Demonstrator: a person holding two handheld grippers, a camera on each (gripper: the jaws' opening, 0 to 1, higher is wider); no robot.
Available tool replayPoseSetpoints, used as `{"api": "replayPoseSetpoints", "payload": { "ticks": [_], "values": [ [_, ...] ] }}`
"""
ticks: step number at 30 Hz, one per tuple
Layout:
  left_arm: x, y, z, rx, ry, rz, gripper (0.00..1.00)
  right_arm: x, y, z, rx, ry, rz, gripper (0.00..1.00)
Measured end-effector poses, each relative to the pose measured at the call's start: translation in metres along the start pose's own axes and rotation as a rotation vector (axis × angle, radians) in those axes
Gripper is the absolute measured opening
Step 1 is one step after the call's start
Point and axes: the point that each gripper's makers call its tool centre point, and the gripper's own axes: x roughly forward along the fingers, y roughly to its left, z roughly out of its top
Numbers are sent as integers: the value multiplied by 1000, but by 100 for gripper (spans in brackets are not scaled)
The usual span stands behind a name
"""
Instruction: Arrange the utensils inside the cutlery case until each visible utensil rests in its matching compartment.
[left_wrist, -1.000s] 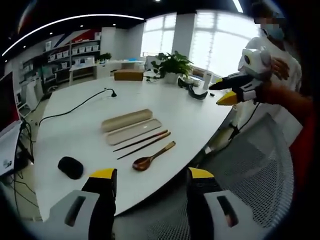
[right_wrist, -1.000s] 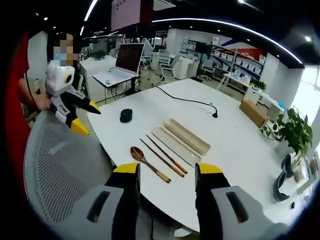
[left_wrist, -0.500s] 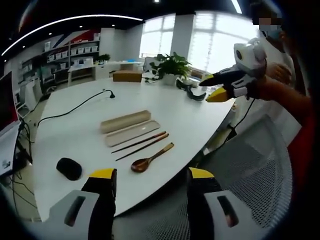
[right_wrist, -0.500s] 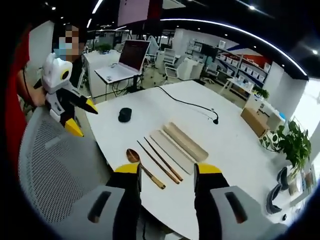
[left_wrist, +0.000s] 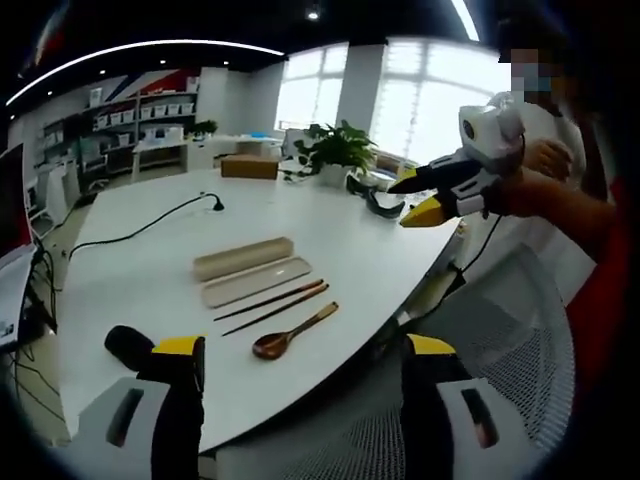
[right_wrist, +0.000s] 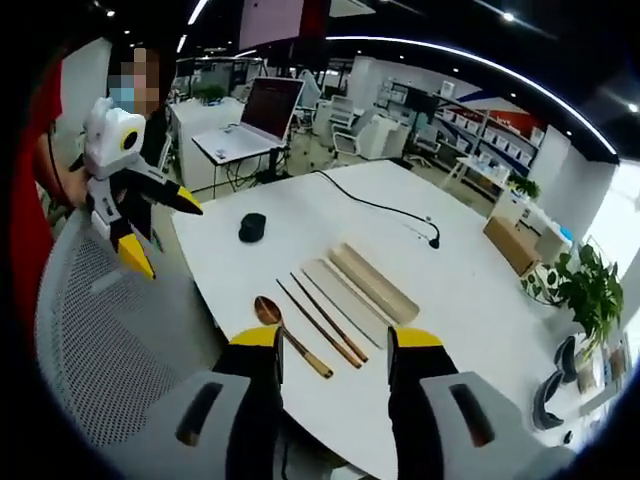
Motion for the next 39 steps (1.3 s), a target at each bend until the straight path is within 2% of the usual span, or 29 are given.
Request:
{"api": "replayPoseSetpoints", "payload": {
  "ticks": [1, 3, 4, 7, 13, 17, 22, 24, 27, 29, 32, 33, 39],
  "values": [
    [0, -1, 2, 7, -12, -6, 95, 1, 0, 0, 0, 2, 1, 40],
    [-3, -2, 4, 39, -20, -6, 96, 2, 1, 0, -3, 5, 4, 39],
    [-3, -6, 10, 58, -50, -29, 96, 3, 1, 0, -8, 9, 6, 39],
    [-3, -5, 9, 79, -40, -17, 98, 8, 3, 1, -11, 10, 20, 39],
    [-5, -5, 14, 55, -69, -14, 99, 14, 5, 9, -31, 2, 40, 40],
    [-3, -4, 12, 31, -59, -13, 99, 20, 5, 11, -36, -12, 51, 40],
    [-4, -2, 11, 27, -63, -7, 99, 29, 9, 7, -43, 0, 99, 39],
    [-4, -1, 12, 27, -65, -5, 99, 33, 11, 1, -29, 28, 119, 39],
    [-6, 2, 12, 19, -79, 2, 99, 41, 13, 1, -19, 19, 148, 38],
    [-6, 4, 12, 19, -78, 20, 97, 48, 11, 2, 6, 11, 145, 37],
    [-2, 5, 6, 18, -37, 28, 93, 53, 7, 5, 13, 9, 141, 37],
    [-2, 5, 5, 20, -34, 29, 91, 56, 2, 2, -52, 44, 134, 36],
    [-1, 8, 3, 21, -18, 41, 88, 55, -6, -2, -54, 67, 84, 30]
  ]
}}
